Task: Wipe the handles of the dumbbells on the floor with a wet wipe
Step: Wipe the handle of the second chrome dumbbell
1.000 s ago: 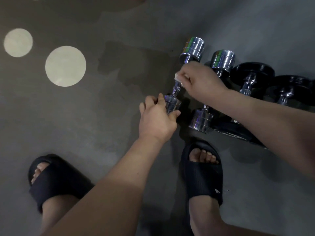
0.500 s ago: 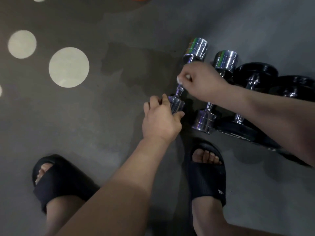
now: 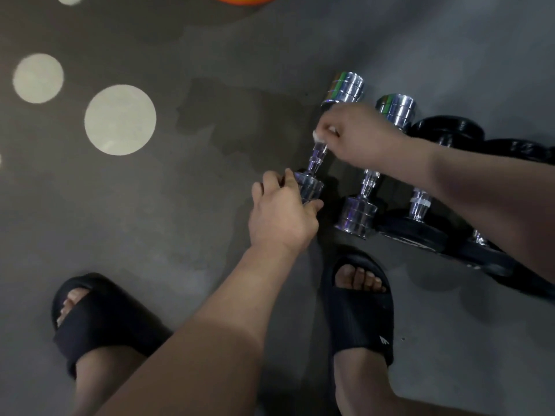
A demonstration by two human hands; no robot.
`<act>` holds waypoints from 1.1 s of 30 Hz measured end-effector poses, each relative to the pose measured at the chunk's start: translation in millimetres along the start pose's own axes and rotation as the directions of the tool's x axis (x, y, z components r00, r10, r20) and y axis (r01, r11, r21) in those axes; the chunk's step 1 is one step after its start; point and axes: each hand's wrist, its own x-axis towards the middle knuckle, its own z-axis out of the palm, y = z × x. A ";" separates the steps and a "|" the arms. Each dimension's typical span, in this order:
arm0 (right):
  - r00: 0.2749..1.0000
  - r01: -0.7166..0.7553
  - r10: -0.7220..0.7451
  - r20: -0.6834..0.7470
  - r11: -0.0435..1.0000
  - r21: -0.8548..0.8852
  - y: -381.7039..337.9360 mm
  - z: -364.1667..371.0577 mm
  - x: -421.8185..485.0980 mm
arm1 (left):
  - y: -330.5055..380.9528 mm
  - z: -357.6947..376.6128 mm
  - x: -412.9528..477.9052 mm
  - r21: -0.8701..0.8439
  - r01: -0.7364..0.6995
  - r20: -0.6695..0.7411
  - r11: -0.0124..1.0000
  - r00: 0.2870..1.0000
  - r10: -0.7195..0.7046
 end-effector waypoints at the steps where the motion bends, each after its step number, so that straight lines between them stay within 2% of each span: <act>1: 0.998 -0.044 0.044 -0.044 0.999 0.000 2.0 -0.5 3.9 | -0.1 -0.1 0.0 -0.002 0.004 0.003 1.000 1.000 -0.004; 3: 0.998 -0.018 0.017 -0.061 1.000 -0.016 -2.2 4.2 0.2 | 0.9 -0.5 -0.6 -0.002 0.009 0.000 1.000 1.000 -0.009; 6: 0.981 0.166 -0.166 0.101 0.986 0.010 -13.0 10.6 -18.6 | 3.8 -0.3 -1.2 0.005 0.010 -0.009 1.000 1.000 -0.010; 7: 0.978 0.173 -0.173 0.120 0.985 0.013 -10.9 8.2 -18.2 | 4.1 -0.1 -1.4 0.007 0.008 -0.011 1.000 1.000 -0.008; 11: 0.997 -0.069 0.068 -0.041 0.997 -0.019 4.2 0.0 3.9 | 3.6 1.1 -1.3 0.013 0.008 -0.014 1.000 1.000 -0.008; 13: 0.999 -0.006 0.006 -0.032 1.000 -0.012 -4.3 7.4 -3.8 | 4.9 0.5 -1.6 0.019 0.008 -0.018 1.000 1.000 -0.008; 15: 0.988 0.139 -0.140 0.071 0.990 0.018 -13.7 15.4 -18.4 | 6.2 -0.1 -1.1 0.030 0.007 -0.020 1.000 1.000 -0.006; 16: 0.980 0.166 -0.168 0.110 0.986 0.026 -12.8 15.1 -21.7 | 6.7 -0.7 -0.8 0.036 0.006 -0.016 0.999 1.000 -0.005; 18: 0.991 0.111 -0.112 0.077 0.994 0.016 -5.1 10.0 -12.4 | 7.0 -2.9 -0.6 0.037 0.011 0.001 0.999 1.000 -0.011; 21: 0.995 -0.032 0.035 -0.089 0.999 0.043 2.6 11.0 -6.8 | 9.0 -7.5 1.9 0.021 0.051 0.040 0.998 0.998 -0.052; 23: 0.996 0.042 -0.036 -0.079 0.997 0.071 -6.4 21.5 -18.4 | 9.9 -10.6 3.5 0.022 0.071 0.058 0.997 0.996 -0.073; 25: 0.985 0.163 -0.167 0.041 0.983 0.081 -10.4 27.8 -31.6 | 11.7 -11.1 4.6 0.032 0.077 0.063 0.997 0.995 -0.079; 26: 0.980 0.180 -0.186 0.067 0.980 0.086 -8.4 25.8 -30.9 | 12.3 -10.4 4.9 0.035 0.079 0.061 0.996 0.995 -0.081; 27: 0.985 0.159 -0.164 0.050 0.984 0.086 -5.9 21.7 -24.9 | 12.5 -9.9 4.4 0.036 0.082 0.058 0.996 0.995 -0.084; 30: 0.996 -0.016 0.022 -0.089 0.998 0.066 -0.7 13.7 -9.2 | 14.2 -10.2 2.5 0.036 0.085 0.052 0.996 0.995 -0.087; 31: 0.993 -0.036 0.043 -0.114 0.997 0.063 -2.2 16.0 -9.6 | 14.5 -10.4 2.1 0.035 0.085 0.052 0.996 0.995 -0.087; 33: 0.997 0.026 -0.020 -0.079 0.997 0.067 -10.5 25.6 -19.7 | 14.9 -10.7 1.6 0.036 0.081 0.050 0.996 0.995 -0.083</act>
